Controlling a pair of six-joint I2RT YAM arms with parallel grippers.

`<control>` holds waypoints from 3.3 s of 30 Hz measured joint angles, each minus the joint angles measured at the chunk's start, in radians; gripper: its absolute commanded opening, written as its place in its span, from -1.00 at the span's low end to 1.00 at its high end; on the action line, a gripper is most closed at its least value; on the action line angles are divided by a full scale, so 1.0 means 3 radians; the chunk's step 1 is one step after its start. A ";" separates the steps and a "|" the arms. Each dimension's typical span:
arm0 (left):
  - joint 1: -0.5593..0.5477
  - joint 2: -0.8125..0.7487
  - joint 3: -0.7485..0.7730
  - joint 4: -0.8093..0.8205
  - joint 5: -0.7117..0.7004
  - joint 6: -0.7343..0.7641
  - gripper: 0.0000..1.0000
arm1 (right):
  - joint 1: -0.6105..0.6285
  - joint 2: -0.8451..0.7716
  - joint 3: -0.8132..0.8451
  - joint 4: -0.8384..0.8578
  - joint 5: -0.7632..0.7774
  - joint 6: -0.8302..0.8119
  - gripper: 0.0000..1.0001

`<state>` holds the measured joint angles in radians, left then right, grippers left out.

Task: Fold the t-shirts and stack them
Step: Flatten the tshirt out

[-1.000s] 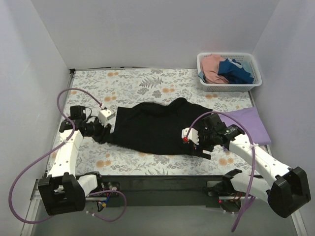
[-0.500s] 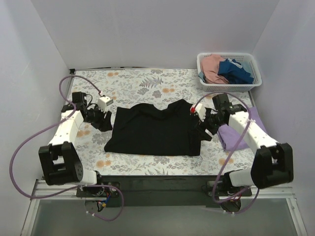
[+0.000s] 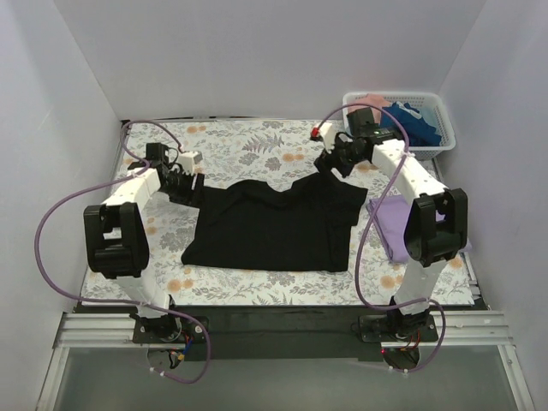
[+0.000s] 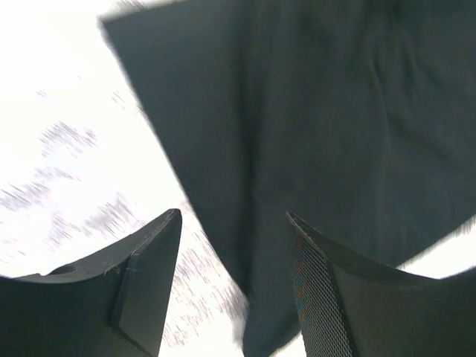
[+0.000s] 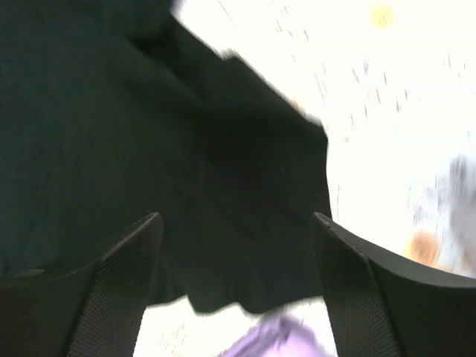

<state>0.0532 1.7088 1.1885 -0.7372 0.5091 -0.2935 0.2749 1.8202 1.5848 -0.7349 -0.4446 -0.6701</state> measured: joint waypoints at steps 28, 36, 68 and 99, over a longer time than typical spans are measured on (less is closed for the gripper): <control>-0.1221 0.0811 0.1130 0.0753 0.0443 -0.0694 0.65 | 0.0127 0.0439 0.0455 0.0177 0.0217 0.0075 0.91; -0.2004 0.1790 0.2413 0.0823 0.0076 -0.0828 0.61 | -0.0526 -0.0399 -0.0202 0.0106 0.0109 0.0242 0.92; 0.0165 -0.0112 -0.0643 -0.0037 -0.0557 0.0070 -0.88 | -0.0301 -0.0060 -0.0718 0.0094 -0.0308 0.0468 0.37; 0.0490 0.0999 0.0928 0.0173 -0.0276 -0.0378 0.18 | 0.0095 0.1199 0.0329 0.0473 0.0272 0.0998 0.30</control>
<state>0.2001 2.0087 1.4670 -0.6853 0.4263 -0.4068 0.3035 2.1799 1.6836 -0.5930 -0.3630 -0.3706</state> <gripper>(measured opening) 0.585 0.655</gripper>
